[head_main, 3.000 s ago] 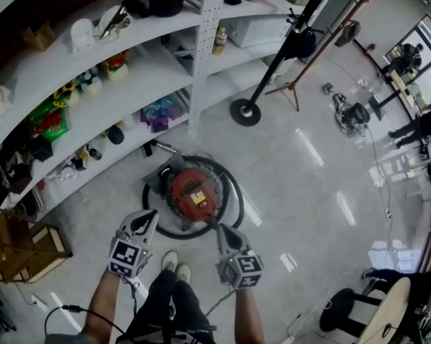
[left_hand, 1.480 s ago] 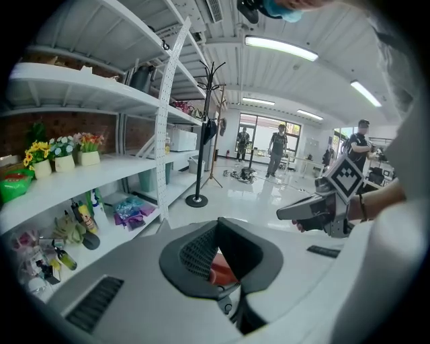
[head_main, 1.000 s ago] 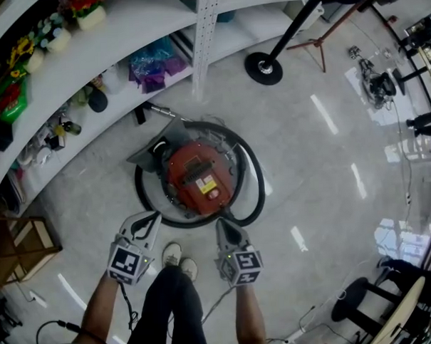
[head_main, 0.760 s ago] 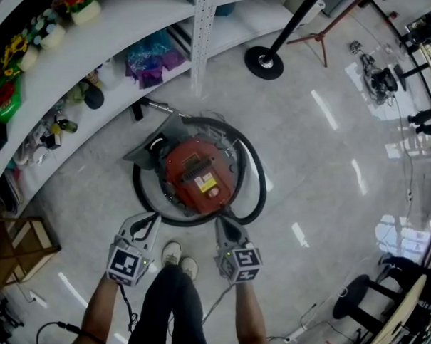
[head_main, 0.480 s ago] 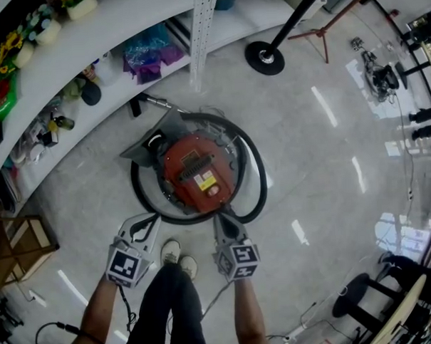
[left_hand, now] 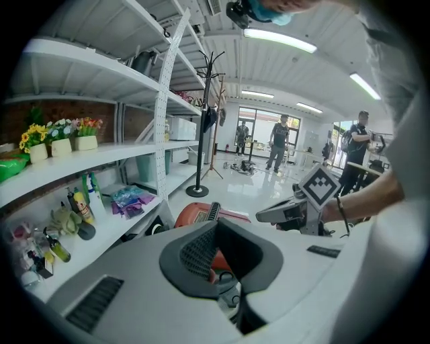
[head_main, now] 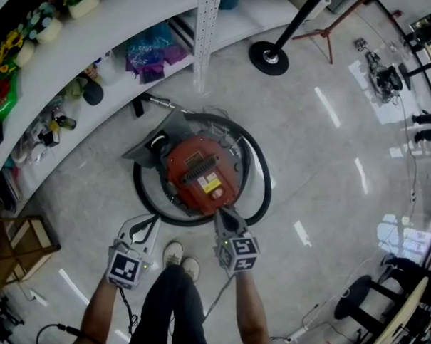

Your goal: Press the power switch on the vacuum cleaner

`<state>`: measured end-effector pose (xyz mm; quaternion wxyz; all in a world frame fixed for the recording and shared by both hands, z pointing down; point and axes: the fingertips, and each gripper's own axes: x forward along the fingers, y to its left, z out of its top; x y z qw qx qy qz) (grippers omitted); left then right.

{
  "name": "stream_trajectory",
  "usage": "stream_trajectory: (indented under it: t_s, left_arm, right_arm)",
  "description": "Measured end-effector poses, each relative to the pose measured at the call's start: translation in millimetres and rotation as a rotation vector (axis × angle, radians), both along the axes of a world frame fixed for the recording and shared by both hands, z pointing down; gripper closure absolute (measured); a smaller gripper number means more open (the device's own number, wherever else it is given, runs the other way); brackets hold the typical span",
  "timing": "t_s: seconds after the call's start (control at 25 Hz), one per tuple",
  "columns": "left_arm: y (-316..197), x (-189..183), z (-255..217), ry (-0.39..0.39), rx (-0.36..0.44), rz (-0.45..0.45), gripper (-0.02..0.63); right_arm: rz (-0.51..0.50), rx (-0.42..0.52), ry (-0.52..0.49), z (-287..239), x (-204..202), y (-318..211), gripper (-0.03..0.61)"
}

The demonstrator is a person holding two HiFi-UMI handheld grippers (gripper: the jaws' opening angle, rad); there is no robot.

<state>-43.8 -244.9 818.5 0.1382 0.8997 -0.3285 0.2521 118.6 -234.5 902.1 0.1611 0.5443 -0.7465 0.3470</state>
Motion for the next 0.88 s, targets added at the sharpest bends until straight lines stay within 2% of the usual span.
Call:
stream_trajectory:
  t_s: [0.88]
  left_arm:
    - [4, -14, 12, -0.014, -0.009, 0.000, 0.607]
  right_arm:
    - [0.028, -0.018, 0.020, 46, -2, -28, 0.566]
